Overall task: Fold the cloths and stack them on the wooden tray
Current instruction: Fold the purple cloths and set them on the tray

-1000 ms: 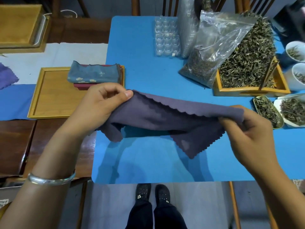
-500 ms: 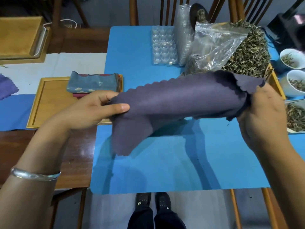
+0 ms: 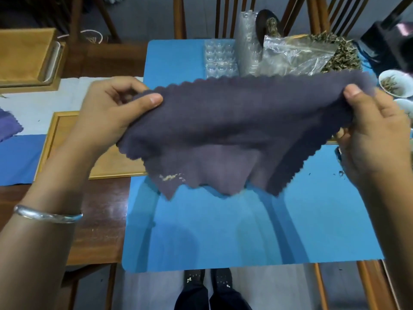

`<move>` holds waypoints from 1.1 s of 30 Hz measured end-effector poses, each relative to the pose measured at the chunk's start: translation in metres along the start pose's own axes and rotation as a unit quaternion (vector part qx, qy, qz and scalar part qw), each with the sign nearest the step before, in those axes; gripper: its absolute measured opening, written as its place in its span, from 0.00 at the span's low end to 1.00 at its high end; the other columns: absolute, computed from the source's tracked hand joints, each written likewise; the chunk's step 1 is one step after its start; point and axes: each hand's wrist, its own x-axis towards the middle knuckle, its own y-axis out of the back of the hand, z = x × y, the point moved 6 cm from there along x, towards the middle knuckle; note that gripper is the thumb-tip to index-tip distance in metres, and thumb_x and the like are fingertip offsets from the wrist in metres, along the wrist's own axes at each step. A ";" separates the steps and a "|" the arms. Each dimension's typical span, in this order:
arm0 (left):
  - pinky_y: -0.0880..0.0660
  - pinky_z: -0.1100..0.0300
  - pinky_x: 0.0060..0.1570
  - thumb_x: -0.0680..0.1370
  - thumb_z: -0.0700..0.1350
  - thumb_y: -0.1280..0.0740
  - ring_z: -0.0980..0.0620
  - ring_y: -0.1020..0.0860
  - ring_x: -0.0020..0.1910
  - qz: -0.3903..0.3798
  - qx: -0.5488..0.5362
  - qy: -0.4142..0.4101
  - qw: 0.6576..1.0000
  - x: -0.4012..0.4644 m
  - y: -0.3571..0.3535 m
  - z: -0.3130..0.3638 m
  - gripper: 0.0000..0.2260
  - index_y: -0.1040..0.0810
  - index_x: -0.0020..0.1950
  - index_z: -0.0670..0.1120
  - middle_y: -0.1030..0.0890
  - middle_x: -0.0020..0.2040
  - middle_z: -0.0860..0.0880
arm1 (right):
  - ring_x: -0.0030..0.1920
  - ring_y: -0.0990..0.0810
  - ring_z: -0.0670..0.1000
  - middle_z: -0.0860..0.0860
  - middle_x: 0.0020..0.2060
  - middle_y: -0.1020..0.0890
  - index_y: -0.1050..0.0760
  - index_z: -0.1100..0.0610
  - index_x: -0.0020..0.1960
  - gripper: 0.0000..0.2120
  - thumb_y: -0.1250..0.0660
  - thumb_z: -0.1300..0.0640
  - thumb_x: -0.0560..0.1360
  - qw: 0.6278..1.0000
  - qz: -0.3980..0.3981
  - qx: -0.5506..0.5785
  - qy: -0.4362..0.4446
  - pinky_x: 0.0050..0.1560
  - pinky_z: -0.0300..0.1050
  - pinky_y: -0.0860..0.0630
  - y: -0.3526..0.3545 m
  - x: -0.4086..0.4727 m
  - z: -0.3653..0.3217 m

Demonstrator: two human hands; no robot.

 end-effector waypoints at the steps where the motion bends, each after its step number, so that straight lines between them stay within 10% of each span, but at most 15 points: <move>1: 0.28 0.71 0.35 0.73 0.49 0.29 0.64 0.23 0.34 0.005 0.002 -0.018 1.000 0.003 0.004 0.007 0.04 0.20 0.39 0.57 0.19 0.34 0.62 | 0.45 0.22 0.49 0.47 0.41 0.19 0.20 0.49 0.43 0.05 0.31 0.48 0.72 1.000 0.011 0.018 0.007 0.46 0.45 0.25 0.004 0.004 -0.002; 5: 0.24 0.65 0.40 0.72 0.57 0.30 0.58 0.20 0.41 -0.003 -0.017 -0.061 0.998 0.004 0.016 0.032 0.02 0.19 0.41 0.61 0.18 0.39 0.61 | 0.56 0.21 0.48 0.45 0.50 0.19 0.24 0.50 0.55 0.09 0.36 0.49 0.77 0.998 0.019 0.059 0.011 0.58 0.44 0.23 0.023 0.014 0.001; 8: 0.26 0.68 0.37 0.72 0.56 0.30 0.61 0.21 0.37 -0.021 -0.043 -0.071 0.996 -0.008 0.014 0.034 0.02 0.19 0.40 0.61 0.19 0.36 0.62 | 0.49 0.19 0.45 0.47 0.47 0.20 0.30 0.61 0.62 0.15 0.40 0.53 0.80 0.998 0.041 0.035 -0.032 0.48 0.38 0.20 0.040 0.007 0.016; 12: 0.31 0.70 0.32 0.65 0.53 0.28 0.63 0.26 0.30 -0.046 -0.073 0.026 0.996 -0.051 -0.016 -0.011 0.01 0.18 0.35 0.58 0.20 0.31 0.60 | 0.41 0.20 0.43 0.45 0.40 0.19 0.26 0.52 0.49 0.17 0.28 0.44 0.68 0.998 -0.009 0.054 -0.037 0.43 0.37 0.22 0.044 -0.034 0.038; 22: 0.31 0.59 0.37 0.64 0.49 0.22 0.54 0.24 0.34 -0.194 -0.103 0.288 0.932 -0.172 -0.082 -0.103 0.08 0.16 0.36 0.47 0.18 0.33 0.48 | 0.37 0.22 0.48 0.47 0.33 0.20 0.23 0.55 0.40 0.09 0.40 0.63 0.76 0.966 0.004 -0.148 -0.210 0.34 0.36 0.24 0.094 -0.156 0.151; 33: 0.28 0.66 0.44 0.74 0.40 0.29 0.58 0.21 0.41 -0.148 0.049 0.244 0.957 -0.129 -0.069 -0.125 0.04 0.17 0.40 0.48 0.16 0.40 0.53 | 0.32 0.23 0.42 0.44 0.32 0.18 0.24 0.48 0.40 0.09 0.37 0.51 0.79 0.966 0.018 -0.198 -0.168 0.30 0.41 0.26 0.063 -0.113 0.142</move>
